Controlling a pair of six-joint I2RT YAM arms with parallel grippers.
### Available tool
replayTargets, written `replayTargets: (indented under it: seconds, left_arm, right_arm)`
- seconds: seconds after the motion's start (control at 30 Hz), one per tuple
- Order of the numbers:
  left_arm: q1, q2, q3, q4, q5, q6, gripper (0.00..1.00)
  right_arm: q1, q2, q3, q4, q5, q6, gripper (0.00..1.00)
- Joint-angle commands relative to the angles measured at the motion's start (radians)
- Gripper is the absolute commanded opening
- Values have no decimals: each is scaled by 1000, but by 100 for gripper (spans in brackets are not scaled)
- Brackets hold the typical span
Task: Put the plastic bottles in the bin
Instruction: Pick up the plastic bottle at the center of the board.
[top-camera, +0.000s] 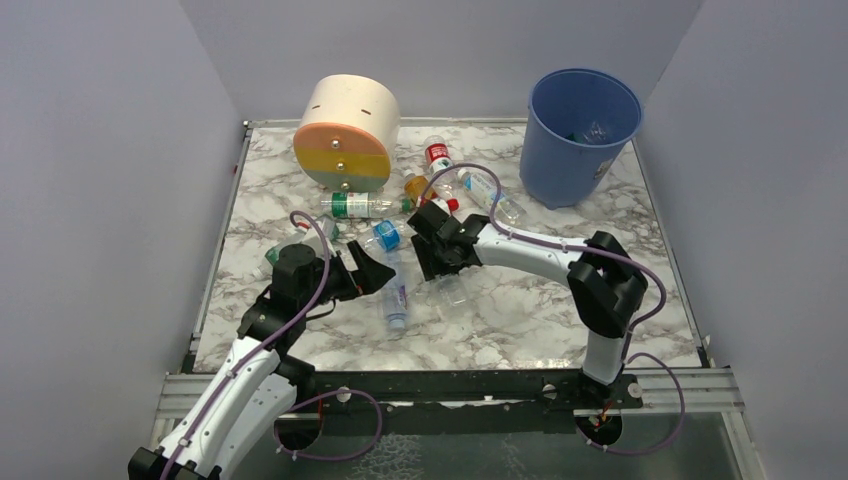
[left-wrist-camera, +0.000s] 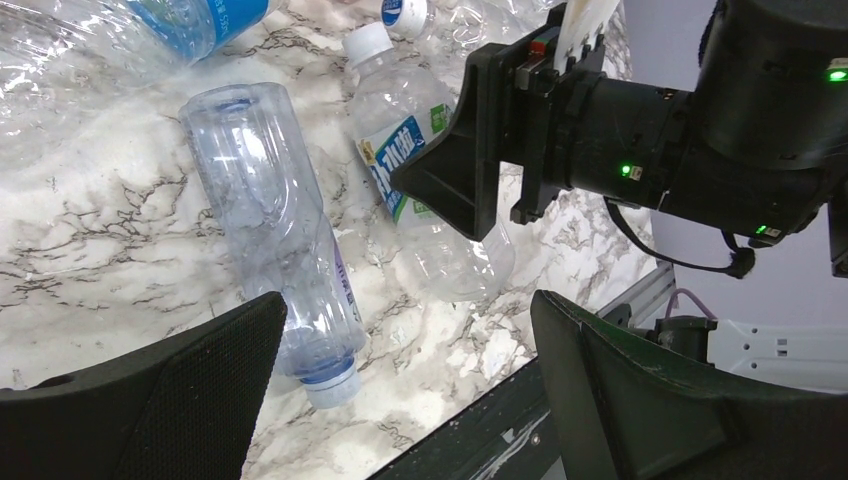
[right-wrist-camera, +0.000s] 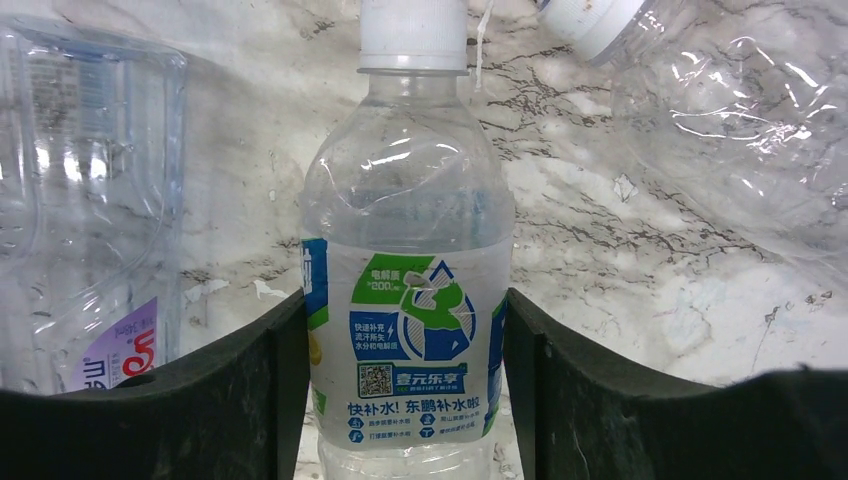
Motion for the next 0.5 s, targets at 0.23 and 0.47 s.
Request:
replayTargets:
  seconds: [0.23, 0.47]
  left_arm:
    - [-3, 35, 3, 61, 21, -1, 99]
    - [-3, 58, -5, 79, 23, -2, 99]
  right_arm:
    - [-26, -56, 2, 16, 5, -41, 62]
    - [-47, -112, 10, 19, -23, -55, 62]
